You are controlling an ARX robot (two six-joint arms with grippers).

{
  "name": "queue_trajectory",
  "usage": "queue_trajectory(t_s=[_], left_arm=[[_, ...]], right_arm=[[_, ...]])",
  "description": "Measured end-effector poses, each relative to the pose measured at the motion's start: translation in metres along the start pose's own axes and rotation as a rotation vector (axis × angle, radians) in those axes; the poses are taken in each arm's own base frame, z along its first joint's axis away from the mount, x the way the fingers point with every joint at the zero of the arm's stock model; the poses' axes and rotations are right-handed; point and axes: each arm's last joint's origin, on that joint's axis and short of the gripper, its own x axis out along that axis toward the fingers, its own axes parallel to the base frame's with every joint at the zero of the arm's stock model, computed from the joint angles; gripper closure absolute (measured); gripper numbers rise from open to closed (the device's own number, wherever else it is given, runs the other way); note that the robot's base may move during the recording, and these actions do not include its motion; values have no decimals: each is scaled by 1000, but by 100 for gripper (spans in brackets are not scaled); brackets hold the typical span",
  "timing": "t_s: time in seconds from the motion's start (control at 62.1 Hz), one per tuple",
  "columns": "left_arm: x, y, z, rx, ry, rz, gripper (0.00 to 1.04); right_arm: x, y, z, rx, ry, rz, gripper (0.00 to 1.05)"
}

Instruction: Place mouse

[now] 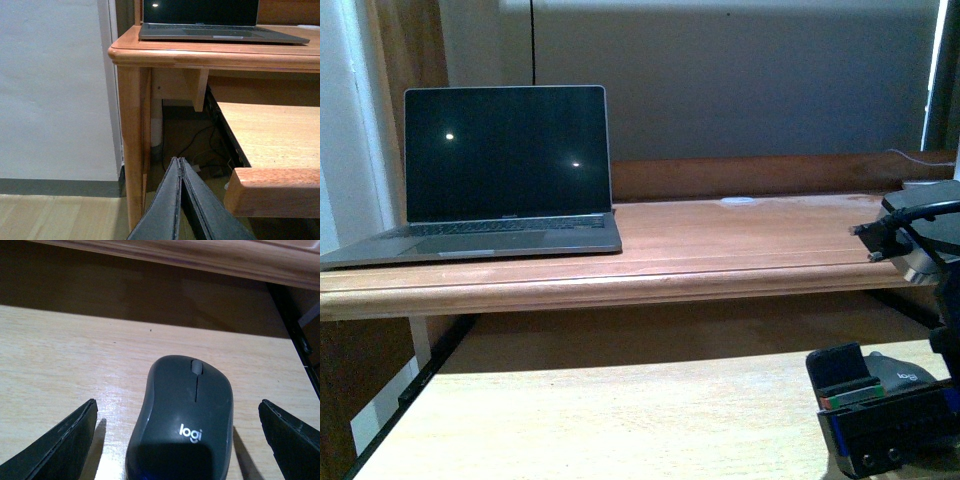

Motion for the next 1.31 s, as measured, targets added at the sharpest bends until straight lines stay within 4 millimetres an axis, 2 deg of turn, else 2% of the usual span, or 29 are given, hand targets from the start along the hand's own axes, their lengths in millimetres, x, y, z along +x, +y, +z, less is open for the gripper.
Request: queue_trajectory(t_s=[0.29,0.532,0.644,0.725,0.773,0.934,1.063,1.096,1.112,1.224,1.305], left_arm=[[0,0,0,0,-2,0,102],[0,0,0,0,-2,0,102],[0,0,0,0,-2,0,102],[0,0,0,0,-2,0,102],[0,0,0,0,-2,0,102],[0,0,0,0,-2,0,102],[0,0,0,0,-2,0,84],[0,0,0,0,-2,0,79],[0,0,0,0,-2,0,76],[0,0,0,0,-2,0,58],[0,0,0,0,-2,0,44]], right_arm=[[17,0,3,-40,122,-36,7],[25,-10,11,-8,216,-36,8],[27,-15,12,22,225,-28,22],[26,-18,13,51,221,-18,39],[23,-20,14,65,211,-15,45],[4,-31,27,105,161,8,49],[-18,-44,47,134,106,44,49],[-22,-47,57,146,81,43,49],[-24,-49,69,158,50,39,49],[-23,-51,108,192,-40,12,49],[-13,-39,138,205,-74,2,49]])
